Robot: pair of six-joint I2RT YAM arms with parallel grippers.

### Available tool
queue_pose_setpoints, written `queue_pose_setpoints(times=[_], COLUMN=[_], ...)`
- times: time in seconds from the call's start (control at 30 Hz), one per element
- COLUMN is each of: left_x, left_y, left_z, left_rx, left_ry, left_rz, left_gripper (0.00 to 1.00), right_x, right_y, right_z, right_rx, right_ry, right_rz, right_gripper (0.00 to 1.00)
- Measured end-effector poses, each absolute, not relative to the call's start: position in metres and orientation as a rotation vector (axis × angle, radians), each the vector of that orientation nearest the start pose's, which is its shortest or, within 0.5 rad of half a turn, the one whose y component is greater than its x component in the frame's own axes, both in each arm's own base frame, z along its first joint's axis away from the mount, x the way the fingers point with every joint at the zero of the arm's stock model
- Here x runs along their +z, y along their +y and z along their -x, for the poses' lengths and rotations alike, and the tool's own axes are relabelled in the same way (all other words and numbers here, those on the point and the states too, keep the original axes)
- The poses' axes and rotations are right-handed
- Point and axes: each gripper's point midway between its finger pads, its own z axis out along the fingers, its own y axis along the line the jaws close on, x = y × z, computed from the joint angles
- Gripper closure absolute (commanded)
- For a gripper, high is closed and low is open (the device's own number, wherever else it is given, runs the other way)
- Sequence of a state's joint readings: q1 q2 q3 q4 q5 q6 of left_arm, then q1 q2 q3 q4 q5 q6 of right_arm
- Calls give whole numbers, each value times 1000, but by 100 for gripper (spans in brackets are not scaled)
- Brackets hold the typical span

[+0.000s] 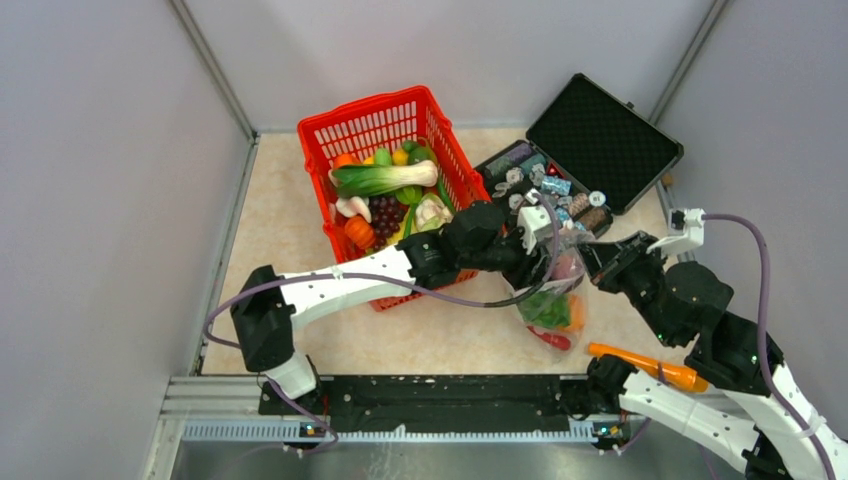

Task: Place the food in the zip-top bag and seal the zipper
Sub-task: Place the fake vegetable in the zipper food storage bag.

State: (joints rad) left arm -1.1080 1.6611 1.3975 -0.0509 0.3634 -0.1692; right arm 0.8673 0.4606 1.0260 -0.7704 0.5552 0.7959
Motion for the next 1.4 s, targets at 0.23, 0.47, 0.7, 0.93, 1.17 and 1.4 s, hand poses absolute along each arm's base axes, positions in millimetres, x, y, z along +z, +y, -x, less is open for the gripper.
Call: queue_pose_setpoints(times=[0.23, 0.47, 0.7, 0.93, 1.17, 1.4], left_x=[246, 226, 225, 242, 282, 306], left_y=[-494, -499, -500, -495, -476, -450], left_z=[-175, -193, -215, -225, -222, -196], left_rx=[-1138, -1039, -968, -921, -921, -985], left_ry=[1738, 1794, 1756, 1742, 1672, 1600], left_rz=[-1151, -1075, -947, -888, -854, -880], left_gripper=[47, 50, 45, 37, 39, 26], right_x=[338, 338, 337, 336, 334, 337], right_y=[105, 110, 109, 101, 93, 98], right_z=[-172, -173, -173, -177, -178, -176], right_rx=[748, 770, 766, 724, 695, 660], right_ry=[1762, 1761, 1763, 1750, 1745, 1808], right_rz=[-332, -321, -335, -378, -405, -362], right_gripper=[100, 100, 100, 100, 100, 100])
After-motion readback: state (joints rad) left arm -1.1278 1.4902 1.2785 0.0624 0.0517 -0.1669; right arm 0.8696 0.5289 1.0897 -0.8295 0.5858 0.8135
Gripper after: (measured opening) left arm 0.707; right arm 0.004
